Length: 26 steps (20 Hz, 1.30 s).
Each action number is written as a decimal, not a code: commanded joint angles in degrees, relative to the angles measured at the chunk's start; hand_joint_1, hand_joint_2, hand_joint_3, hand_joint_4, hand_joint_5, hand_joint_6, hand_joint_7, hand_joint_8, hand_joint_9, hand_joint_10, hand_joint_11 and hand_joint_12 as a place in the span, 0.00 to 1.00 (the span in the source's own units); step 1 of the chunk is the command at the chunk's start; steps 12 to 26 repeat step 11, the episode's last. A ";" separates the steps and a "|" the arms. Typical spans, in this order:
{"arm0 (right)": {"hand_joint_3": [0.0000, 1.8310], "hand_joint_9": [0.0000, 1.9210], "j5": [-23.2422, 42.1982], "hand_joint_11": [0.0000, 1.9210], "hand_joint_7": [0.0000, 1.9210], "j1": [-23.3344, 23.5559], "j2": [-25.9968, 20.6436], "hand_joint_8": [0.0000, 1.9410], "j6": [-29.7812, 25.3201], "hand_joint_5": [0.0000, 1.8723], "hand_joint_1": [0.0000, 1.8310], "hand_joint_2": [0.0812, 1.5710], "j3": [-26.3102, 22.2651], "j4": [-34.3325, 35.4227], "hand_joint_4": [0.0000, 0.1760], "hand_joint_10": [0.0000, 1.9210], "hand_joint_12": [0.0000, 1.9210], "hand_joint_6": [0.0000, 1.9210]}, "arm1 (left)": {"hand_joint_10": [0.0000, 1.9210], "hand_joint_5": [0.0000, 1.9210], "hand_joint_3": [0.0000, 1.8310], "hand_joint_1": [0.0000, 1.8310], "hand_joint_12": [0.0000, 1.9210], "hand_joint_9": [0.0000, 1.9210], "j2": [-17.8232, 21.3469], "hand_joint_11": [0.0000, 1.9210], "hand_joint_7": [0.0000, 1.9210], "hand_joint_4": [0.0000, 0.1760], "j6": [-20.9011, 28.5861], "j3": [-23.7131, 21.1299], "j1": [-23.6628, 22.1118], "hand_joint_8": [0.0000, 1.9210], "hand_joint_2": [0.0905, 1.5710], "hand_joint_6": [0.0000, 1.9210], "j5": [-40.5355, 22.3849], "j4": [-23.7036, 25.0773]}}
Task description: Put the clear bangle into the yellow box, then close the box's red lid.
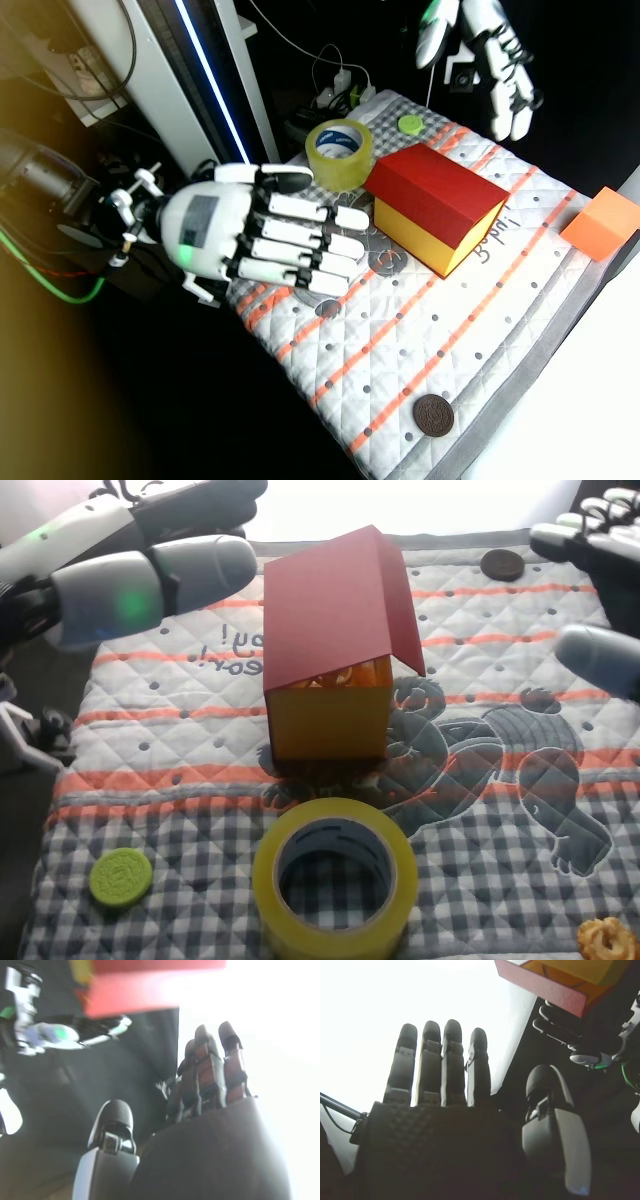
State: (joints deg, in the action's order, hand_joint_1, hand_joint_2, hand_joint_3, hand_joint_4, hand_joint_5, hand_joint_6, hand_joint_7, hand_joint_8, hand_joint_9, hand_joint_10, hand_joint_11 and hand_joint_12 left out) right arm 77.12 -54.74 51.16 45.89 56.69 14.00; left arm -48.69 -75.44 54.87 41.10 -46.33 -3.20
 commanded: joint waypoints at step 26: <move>0.00 0.20 18.46 0.11 0.20 -12.18 -7.96 0.01 0.98 0.16 0.21 0.78 -6.68 1.39 0.07 0.01 0.14 0.00 | 0.00 0.08 0.00 0.21 0.27 0.09 8.06 0.00 0.08 0.01 14.87 -6.42 23.84 0.00 0.71 0.00 -43.89 -14.96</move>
